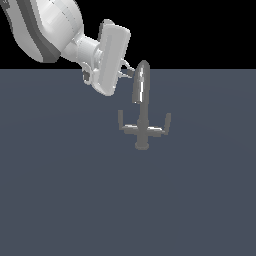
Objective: Turn on the faucet by rotating a designated handle.
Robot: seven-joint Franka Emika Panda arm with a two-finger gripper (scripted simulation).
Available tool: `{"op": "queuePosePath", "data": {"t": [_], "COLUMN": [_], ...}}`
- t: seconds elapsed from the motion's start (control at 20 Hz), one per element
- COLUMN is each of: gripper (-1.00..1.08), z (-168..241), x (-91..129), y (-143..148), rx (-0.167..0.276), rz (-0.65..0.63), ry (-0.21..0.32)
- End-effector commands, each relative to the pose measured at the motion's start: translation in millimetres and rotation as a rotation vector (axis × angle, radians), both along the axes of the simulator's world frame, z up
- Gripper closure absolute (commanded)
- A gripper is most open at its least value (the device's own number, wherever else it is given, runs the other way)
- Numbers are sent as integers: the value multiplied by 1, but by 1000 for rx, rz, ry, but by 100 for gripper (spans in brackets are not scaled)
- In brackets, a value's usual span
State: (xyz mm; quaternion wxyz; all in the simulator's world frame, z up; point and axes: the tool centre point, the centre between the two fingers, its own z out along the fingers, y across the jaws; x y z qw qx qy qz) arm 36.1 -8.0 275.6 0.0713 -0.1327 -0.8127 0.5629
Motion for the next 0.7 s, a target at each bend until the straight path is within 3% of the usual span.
{"op": "queuePosePath", "data": {"t": [0.0,0.65], "gripper": [108,108], "z": [-11,-73], "x": [6,29], "y": [2,15], "rx": [-2,-13], "rz": [38,205], "ry": [70,432]}}
